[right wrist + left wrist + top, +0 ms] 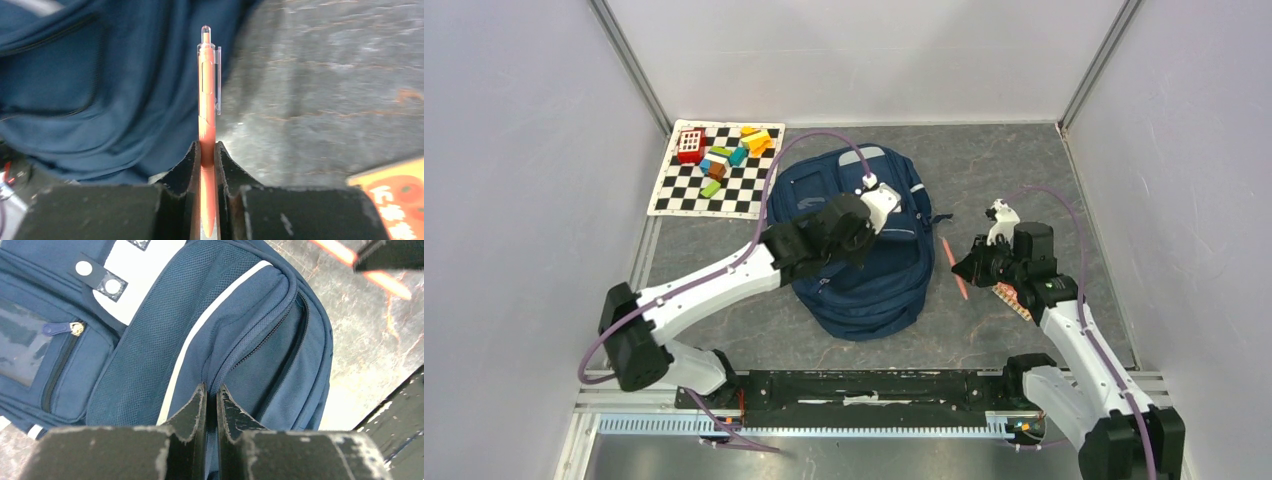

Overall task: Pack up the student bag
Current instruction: Place the stationery in the student bag.

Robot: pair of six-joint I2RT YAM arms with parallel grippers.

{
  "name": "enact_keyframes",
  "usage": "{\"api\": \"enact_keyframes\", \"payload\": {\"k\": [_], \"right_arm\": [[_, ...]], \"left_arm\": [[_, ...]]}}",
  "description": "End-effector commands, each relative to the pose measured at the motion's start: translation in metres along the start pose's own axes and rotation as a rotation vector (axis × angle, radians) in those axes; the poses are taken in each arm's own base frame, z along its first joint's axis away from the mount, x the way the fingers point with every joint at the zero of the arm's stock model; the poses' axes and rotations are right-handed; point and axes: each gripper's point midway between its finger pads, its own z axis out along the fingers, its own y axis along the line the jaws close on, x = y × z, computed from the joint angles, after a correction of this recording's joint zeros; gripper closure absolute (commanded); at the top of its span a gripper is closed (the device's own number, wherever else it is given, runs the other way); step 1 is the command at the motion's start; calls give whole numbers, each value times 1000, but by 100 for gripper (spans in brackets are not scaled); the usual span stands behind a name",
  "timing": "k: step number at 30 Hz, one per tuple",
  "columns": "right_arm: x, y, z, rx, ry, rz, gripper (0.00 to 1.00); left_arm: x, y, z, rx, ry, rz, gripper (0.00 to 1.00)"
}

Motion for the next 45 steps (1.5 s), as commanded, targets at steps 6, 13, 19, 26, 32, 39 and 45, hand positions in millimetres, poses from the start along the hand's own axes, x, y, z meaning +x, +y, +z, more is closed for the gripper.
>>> {"api": "enact_keyframes", "payload": {"k": [6, 13, 19, 26, 32, 39, 45], "right_arm": [[-1, 93, -23, -348, -15, 60, 100], [-4, 116, -17, -389, -14, 100, 100], [-15, 129, 4, -356, -40, 212, 100], [-45, 138, 19, -327, -209, 510, 100], [-60, 151, 30, -271, -283, 628, 100], [-34, 156, 39, -274, -297, 875, 100], [-13, 154, 38, -208, -317, 946, 100]], "left_arm": [[-67, -5, 24, 141, -131, -272, 98], [-63, -18, 20, 231, -193, -231, 98], [-64, -32, 9, 324, -228, -200, 98], [-64, -35, 7, 338, -233, -219, 98], [-69, -38, 2, 363, -253, -213, 98], [-73, -40, -5, 382, -288, -182, 98], [-73, -34, -4, 352, -291, -174, 98]]}}
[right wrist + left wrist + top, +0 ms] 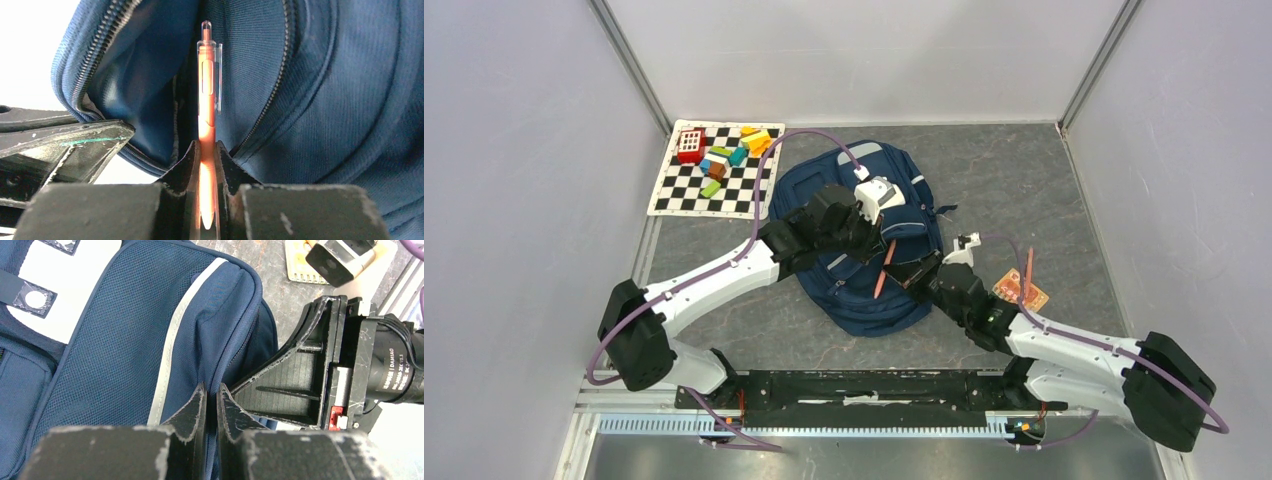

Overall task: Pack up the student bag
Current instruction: Place the stationery in the student bag.

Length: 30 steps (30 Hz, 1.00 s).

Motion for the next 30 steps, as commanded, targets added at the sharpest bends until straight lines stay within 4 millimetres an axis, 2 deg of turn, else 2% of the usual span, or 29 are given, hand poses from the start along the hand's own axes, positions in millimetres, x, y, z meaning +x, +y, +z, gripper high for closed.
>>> {"api": "enact_keyframes", "payload": {"k": [1, 5, 11, 13, 18, 24, 27, 30], "right_arm": [[-16, 10, -2, -22, -143, 142, 100], [-27, 7, -2, -14, -222, 178, 100], [-53, 14, 9, -3, -373, 199, 100], [-56, 19, 14, -5, -384, 201, 100], [-54, 25, 21, -20, -366, 195, 84], [-57, 26, 19, -23, -378, 166, 50], [-56, 26, 18, -22, -373, 153, 43], [-54, 26, 17, -18, -358, 122, 43]], "left_arm": [[-58, -24, -20, 90, -204, 55, 98], [-57, -26, -20, 102, -201, 59, 98], [-57, -29, -21, 117, -201, 60, 98], [-57, -21, -21, 71, -200, 53, 98], [-57, -13, -24, 24, -209, 65, 98], [-55, -14, -21, 34, -194, 59, 98], [-55, -16, -20, 45, -191, 58, 98], [-55, -17, -21, 52, -195, 48, 98]]}}
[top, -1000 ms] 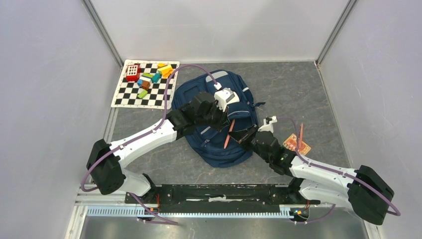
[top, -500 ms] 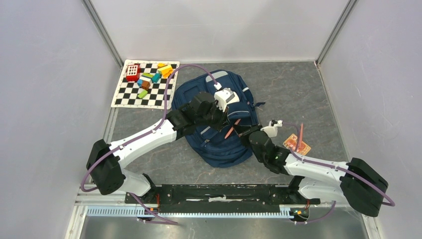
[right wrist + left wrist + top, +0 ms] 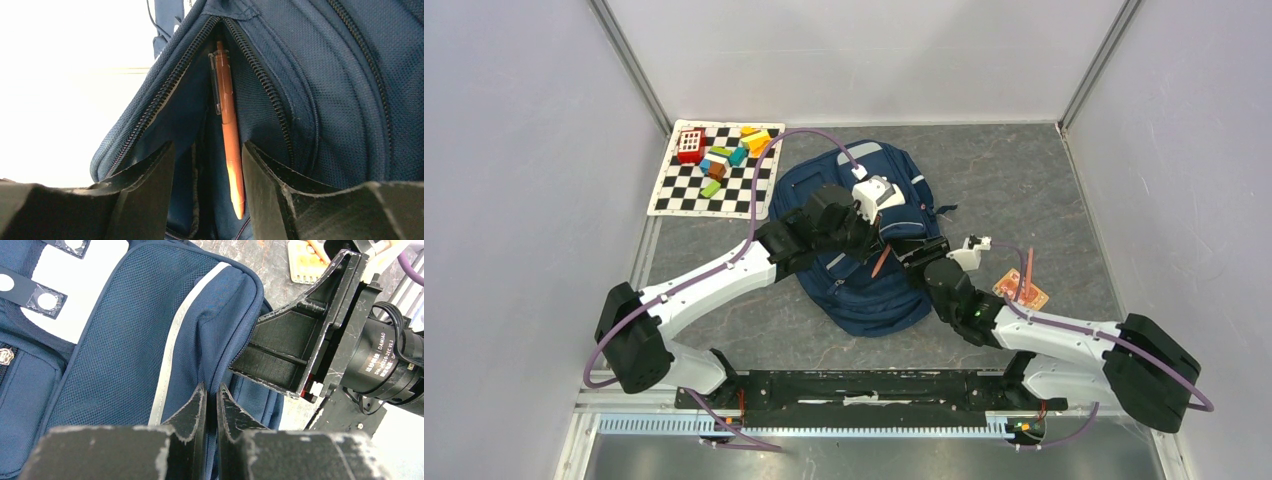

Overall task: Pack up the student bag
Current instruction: Place the stationery in the student bag.

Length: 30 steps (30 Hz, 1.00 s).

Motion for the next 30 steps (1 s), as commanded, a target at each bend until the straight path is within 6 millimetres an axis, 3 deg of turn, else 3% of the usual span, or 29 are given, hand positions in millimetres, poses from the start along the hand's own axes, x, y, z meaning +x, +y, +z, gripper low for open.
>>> {"api": "enact_keyframes", "payload": {"k": [1, 8, 14, 20, 24, 27, 30], "right_arm": [[-8, 19, -2, -37, -27, -27, 43], [10, 3, -20, -68, 119, -164, 28], [5, -11, -40, -83, 174, -501, 18], [-27, -45, -57, -21, 131, -777, 7], [-58, -66, -57, 98, 101, -893, 2], [-89, -64, -53, 147, 45, -924, 2], [-120, -49, -50, 154, -32, -971, 2]], "left_arm": [[-53, -20, -15, 72, -181, 26, 98], [-49, -5, -14, -14, -128, -62, 98], [-48, 5, -15, -66, -111, -77, 98], [-47, 13, -17, -99, -108, -83, 98], [-43, 18, -15, -122, -94, -79, 98], [-40, 19, -13, -124, -85, -78, 98], [-38, 23, -11, -144, -79, -77, 98]]}}
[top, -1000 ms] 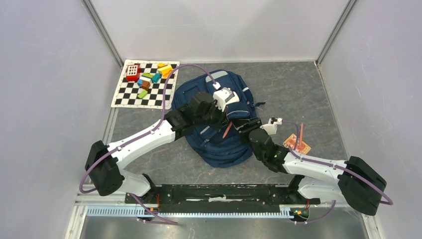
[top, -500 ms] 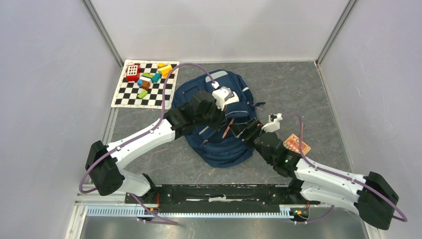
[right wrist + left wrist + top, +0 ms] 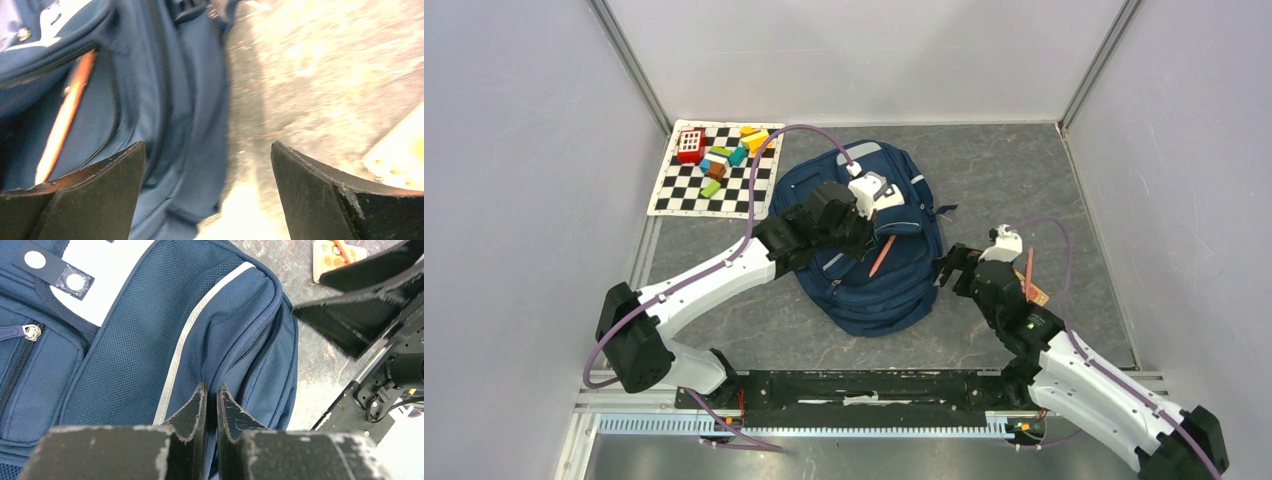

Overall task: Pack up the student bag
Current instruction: Place the stationery in the student bag, then pick up the stationery from the center of the board.

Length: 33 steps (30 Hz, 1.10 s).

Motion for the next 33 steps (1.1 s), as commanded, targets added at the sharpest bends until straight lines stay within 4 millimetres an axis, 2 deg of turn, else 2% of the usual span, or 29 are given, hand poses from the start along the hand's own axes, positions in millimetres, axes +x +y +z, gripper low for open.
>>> {"api": "enact_keyframes", "payload": {"k": [1, 3, 5, 9, 13, 17, 23, 29, 33], "right_arm": [[-49, -17, -4, 58, -74, -152, 2], [-68, -20, -4, 78, -94, -194, 2], [-82, -32, -3, 144, -85, -242, 2], [-96, -76, 5, 301, -55, -273, 5], [-92, -110, 20, 324, -14, -175, 16], [-84, -149, 30, 358, 31, -85, 21], [-63, -213, 28, 495, 119, -11, 34], [-39, -222, 34, 463, 211, -20, 45], [-31, -228, 29, 487, 235, -59, 51]], "left_arm": [[-39, 6, -4, -48, -110, -37, 98], [-37, 7, -3, -55, -105, -35, 98], [-37, 7, -4, -56, -106, -35, 98], [-38, 4, -4, -38, -112, -39, 98], [-36, 3, -2, -30, -104, -45, 98], [-35, 3, 0, -30, -102, -49, 98], [-32, -2, 3, 2, -89, -53, 98], [-29, -3, 6, 3, -80, -55, 98], [-28, -2, 8, 4, -74, -57, 98]]}}
